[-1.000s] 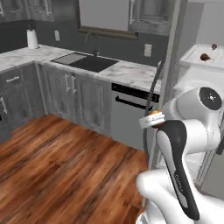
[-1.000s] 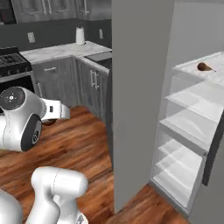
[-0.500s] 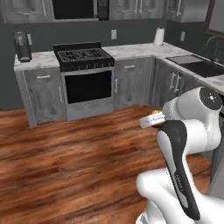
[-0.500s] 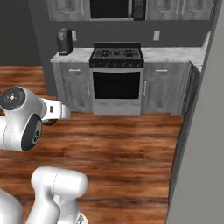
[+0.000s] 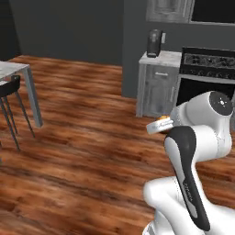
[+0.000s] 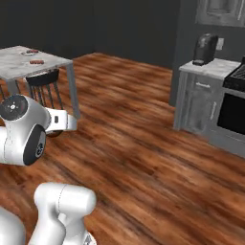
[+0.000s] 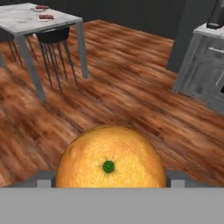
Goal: Pick up the pear and orange from the fridge and place one fruit on each plate on the dining counter.
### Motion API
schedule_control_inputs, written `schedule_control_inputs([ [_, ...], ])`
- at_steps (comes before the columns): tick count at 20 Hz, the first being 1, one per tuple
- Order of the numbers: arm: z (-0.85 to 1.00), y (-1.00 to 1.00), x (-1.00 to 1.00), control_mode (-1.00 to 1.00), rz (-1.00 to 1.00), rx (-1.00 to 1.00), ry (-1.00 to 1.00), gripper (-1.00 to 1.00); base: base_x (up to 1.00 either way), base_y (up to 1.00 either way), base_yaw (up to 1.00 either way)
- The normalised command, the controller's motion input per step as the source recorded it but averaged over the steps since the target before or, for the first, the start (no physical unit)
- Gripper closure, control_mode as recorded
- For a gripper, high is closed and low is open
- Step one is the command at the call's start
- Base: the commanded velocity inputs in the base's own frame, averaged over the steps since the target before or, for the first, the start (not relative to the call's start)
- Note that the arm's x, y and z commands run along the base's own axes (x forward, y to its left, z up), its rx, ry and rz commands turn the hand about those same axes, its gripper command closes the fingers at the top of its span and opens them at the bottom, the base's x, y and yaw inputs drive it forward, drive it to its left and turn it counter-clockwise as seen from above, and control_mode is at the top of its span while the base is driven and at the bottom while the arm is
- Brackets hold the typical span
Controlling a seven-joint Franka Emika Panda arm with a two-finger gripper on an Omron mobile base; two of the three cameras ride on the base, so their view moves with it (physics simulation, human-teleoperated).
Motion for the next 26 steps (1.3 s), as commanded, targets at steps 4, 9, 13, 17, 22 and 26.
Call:
schedule_control_inputs([
  [4,0.0,0.0,0.0,1.0,0.0,0.0,0.0,1.0,-0.04,0.0,0.93],
  [9,0.0,0.0,0.0,1.0,0.0,0.0,0.0,1.0,0.67,0.03,0.33],
  [13,0.0,0.0,0.0,1.0,0.0,0.0,0.0,1.0,0.93,0.04,0.07],
  [17,0.0,0.0,0.0,1.0,0.0,0.0,0.0,1.0,0.94,0.0,0.0],
  [22,0.0,0.0,0.0,1.0,0.0,0.0,0.0,1.0,0.94,0.0,0.0],
  [26,0.0,0.0,0.0,1.0,0.0,0.0,0.0,1.0,0.94,0.0,0.0],
])
